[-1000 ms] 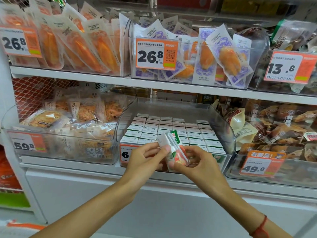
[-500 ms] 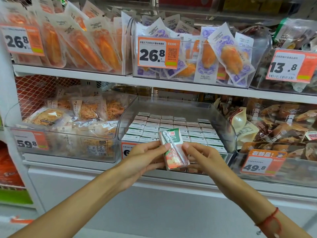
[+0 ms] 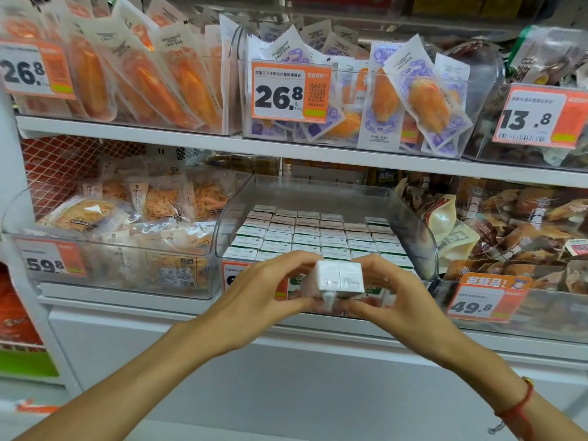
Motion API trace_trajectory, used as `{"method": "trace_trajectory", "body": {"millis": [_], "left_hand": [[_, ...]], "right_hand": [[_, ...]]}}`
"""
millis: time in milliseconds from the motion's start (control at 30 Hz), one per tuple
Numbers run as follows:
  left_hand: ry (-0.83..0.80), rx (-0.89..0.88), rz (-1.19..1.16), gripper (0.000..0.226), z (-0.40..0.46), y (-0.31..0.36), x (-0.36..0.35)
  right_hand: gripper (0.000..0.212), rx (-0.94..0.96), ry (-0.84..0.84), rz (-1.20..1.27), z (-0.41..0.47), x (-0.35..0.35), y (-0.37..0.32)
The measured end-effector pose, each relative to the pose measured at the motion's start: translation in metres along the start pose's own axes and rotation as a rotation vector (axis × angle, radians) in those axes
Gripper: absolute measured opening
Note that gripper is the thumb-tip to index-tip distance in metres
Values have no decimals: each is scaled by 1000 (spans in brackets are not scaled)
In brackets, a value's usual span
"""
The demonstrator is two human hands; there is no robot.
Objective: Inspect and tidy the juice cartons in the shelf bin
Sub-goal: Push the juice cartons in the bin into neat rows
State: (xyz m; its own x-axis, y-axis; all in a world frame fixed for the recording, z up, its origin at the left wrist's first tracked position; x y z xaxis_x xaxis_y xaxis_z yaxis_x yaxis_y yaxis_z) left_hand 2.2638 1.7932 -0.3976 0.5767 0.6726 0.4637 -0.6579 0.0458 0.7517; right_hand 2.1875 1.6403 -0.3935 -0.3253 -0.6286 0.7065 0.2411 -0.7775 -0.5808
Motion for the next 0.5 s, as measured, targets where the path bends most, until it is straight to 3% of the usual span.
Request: {"method": "trace_trajectory", "body": {"millis": [267,433,500], "left_hand": [[75,-190,115,47,1,13,-3],[129,151,-416,41,1,-15,-8],[152,238,-510,42,0,-25,-10]], "right_hand": [[38,153,140,-142,-3,11,-13],[47,99,177,-131,-3,11,-9],[55,84,158,-126,-3,6,-10]]}}
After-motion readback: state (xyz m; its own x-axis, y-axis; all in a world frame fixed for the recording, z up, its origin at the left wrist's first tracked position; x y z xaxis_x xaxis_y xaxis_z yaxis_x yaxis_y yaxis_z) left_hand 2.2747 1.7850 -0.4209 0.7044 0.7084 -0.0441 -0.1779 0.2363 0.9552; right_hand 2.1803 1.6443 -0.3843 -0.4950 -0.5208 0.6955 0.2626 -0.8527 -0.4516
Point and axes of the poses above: each hand's wrist, its own z-axis towards the middle knuckle, its own x-axis out of the back of the hand, y = z × x, the point moved 7 cm from there along z, towards the middle knuckle, and after that the axes turned 12 degrees about -z, right-handed, at the moved point
